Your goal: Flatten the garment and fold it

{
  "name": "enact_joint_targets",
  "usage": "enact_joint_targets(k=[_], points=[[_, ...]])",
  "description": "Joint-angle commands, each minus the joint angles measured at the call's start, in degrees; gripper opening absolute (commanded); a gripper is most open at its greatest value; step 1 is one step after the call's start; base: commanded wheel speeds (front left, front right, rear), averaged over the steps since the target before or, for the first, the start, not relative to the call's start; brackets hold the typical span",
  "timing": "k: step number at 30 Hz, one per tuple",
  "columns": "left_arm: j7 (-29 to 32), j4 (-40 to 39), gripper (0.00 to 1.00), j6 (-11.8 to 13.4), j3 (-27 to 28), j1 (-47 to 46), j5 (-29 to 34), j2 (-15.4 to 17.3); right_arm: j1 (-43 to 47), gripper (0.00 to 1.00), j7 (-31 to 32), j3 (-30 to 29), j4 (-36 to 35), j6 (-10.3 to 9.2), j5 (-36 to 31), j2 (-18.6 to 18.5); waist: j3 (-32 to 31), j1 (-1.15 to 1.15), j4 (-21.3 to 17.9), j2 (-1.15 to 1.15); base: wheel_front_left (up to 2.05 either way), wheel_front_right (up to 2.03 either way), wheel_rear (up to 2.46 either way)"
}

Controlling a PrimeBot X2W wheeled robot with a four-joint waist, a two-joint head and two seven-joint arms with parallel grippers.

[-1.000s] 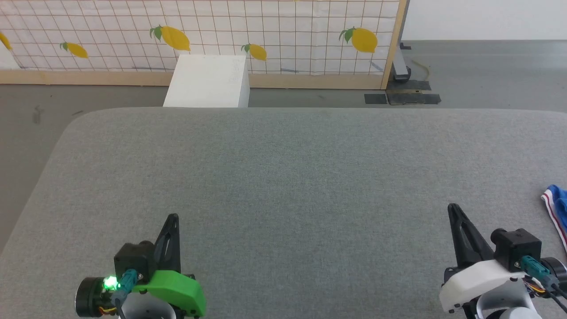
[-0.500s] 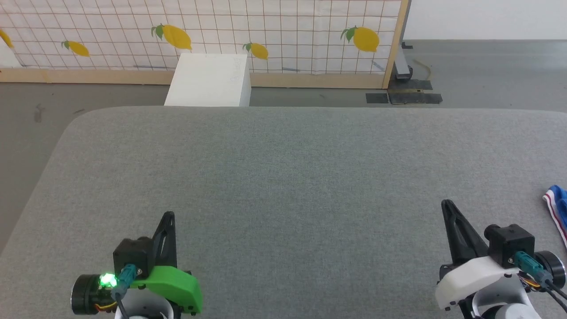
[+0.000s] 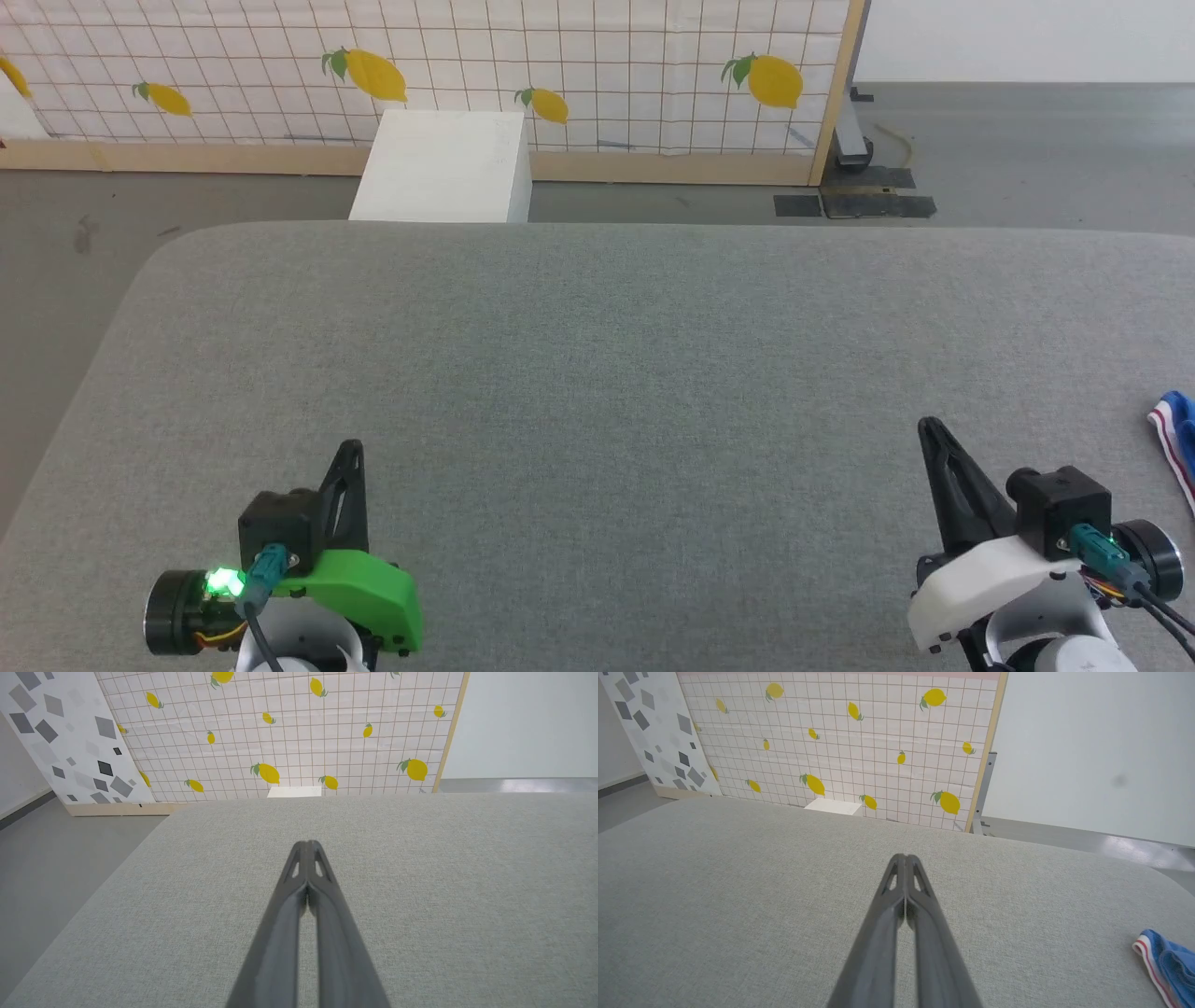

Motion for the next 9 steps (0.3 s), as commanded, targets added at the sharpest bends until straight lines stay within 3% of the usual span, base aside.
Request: enact_joint_targets(k=[1, 9], points=[[0.3, -0.2, 0.00, 0.4, 0.4, -0.9, 0.7, -0.3, -1.0, 0.00, 0.4, 0.3, -0.5, -0.08, -0.6, 0.1, 0.0, 0.00, 0.0, 0.00, 0.00, 0.00, 0.00], [0.8, -0.3, 0.00, 0.4, 0.6, -1.1, 1.0, -0.3, -1.1, 0.00, 0.7, 0.6, -0.8, -0.09, -0.9, 0.1, 0.1, 0.00, 0.1, 0.00, 0.00, 0.00, 0.00]])
